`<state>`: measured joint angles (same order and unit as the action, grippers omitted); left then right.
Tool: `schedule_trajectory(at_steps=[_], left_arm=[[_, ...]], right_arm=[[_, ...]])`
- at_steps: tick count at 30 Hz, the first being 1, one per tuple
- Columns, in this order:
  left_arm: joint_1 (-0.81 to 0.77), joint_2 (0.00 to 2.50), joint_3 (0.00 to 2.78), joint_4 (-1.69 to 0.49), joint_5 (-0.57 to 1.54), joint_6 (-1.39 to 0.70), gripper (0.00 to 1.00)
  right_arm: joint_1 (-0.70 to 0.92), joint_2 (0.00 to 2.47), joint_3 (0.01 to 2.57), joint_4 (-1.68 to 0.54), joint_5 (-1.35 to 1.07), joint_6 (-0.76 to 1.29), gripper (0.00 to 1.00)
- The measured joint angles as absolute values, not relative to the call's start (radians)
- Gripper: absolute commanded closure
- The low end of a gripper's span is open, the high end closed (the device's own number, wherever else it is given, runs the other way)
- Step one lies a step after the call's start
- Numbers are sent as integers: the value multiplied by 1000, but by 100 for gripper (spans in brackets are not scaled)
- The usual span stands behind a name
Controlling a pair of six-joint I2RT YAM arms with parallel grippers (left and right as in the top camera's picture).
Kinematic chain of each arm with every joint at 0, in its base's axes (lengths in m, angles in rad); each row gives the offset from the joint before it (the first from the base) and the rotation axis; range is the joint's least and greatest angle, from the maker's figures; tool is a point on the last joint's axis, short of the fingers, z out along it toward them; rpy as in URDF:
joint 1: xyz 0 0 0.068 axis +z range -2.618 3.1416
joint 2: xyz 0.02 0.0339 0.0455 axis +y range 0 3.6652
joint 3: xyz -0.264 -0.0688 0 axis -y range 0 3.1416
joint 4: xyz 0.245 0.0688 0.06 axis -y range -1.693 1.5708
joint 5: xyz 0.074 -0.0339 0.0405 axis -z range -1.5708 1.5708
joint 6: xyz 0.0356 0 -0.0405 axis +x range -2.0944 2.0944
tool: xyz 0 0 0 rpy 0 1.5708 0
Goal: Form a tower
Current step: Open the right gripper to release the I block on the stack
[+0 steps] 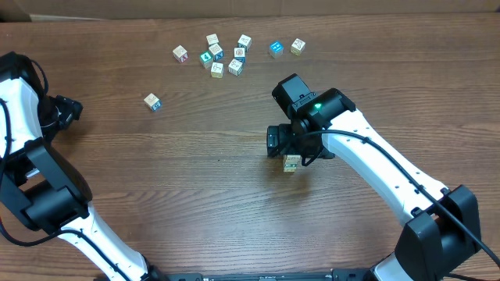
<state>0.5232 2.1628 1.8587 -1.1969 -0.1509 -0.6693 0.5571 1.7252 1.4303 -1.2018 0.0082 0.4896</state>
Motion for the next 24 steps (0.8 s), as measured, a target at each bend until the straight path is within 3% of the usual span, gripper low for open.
schedule_trajectory(at_steps=[24], left_arm=[[523,2163,1859,-1197,-151,-669,0]], right_arm=[[557,1725,1430,-1168,9,490,0]])
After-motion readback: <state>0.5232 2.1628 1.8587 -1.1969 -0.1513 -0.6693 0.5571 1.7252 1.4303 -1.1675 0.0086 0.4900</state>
